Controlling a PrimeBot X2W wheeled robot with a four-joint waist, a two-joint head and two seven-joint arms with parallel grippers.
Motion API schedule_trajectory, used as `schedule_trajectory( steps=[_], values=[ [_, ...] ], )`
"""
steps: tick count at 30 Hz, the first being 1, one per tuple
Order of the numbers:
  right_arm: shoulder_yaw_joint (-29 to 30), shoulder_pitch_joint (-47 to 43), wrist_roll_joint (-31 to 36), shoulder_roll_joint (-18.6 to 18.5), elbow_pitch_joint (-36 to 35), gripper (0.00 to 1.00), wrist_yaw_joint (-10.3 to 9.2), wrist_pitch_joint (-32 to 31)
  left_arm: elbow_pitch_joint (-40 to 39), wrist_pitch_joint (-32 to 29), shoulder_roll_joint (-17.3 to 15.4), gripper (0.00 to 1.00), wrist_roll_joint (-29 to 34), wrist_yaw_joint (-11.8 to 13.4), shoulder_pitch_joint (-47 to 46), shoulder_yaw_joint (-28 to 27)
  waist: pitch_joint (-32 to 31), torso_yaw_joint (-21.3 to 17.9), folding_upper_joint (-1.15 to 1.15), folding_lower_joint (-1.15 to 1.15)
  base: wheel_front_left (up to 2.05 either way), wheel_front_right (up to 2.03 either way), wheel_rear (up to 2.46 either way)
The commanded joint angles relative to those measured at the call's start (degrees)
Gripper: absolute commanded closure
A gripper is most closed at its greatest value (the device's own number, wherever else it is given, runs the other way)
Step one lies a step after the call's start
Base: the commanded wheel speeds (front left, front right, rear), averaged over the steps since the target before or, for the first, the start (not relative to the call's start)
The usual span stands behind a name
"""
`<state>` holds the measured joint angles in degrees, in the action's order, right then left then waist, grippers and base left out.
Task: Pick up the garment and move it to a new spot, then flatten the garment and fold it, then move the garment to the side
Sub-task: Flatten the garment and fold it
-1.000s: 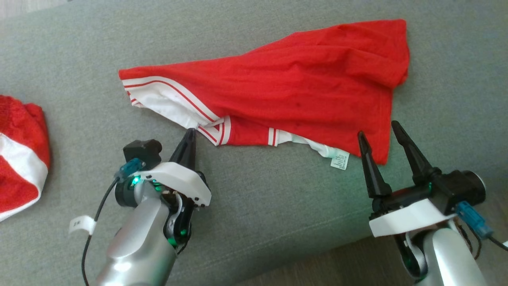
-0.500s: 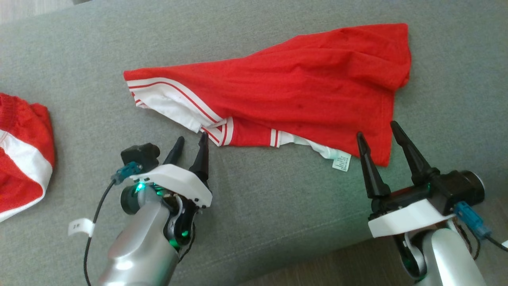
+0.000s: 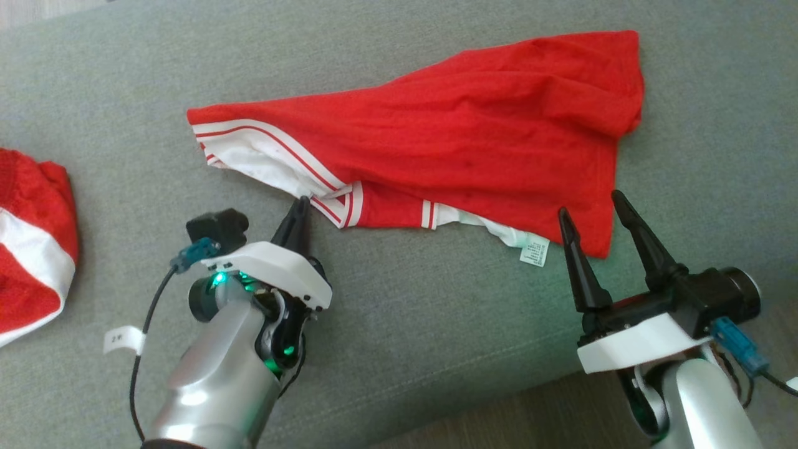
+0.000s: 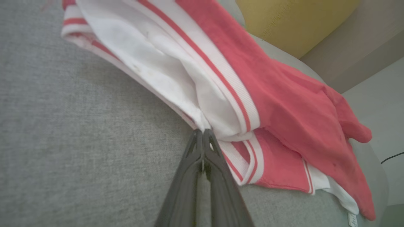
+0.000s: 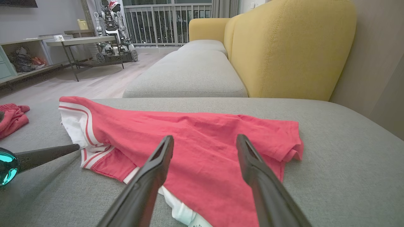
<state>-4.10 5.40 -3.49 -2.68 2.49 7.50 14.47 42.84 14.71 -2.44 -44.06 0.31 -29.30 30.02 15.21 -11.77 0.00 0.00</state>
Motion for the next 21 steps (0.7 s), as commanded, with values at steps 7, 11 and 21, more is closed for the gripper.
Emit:
schedule_trajectory(
  steps=[7, 11, 21],
  values=[
    [-0.35, 1.32, 0.57, -0.20, -1.91, 0.00, -0.01, 0.53, -4.86, 0.29, -0.43, 1.00, 2.19, -1.31, -1.29, -5.59, -0.40, 1.11, 0.00, 0.00, 0.00, 0.00, 0.00],
    [0.06, 0.65, 0.41, -0.20, -1.24, 0.00, -0.01, 0.53, -11.33, 0.29, -0.43, 1.00, 5.53, -1.78, 3.11, -11.65, -0.90, 2.21, 0.00, 0.00, 0.00, 0.00, 0.00],
    [6.00, -0.07, -7.14, -0.20, 13.54, 0.00, -0.01, 0.53, -22.14, 0.29, -0.62, 1.00, 13.02, -2.48, 13.77, -22.26, -1.80, 5.55, 0.00, 0.00, 0.00, 0.00, 0.00]
  ],
)
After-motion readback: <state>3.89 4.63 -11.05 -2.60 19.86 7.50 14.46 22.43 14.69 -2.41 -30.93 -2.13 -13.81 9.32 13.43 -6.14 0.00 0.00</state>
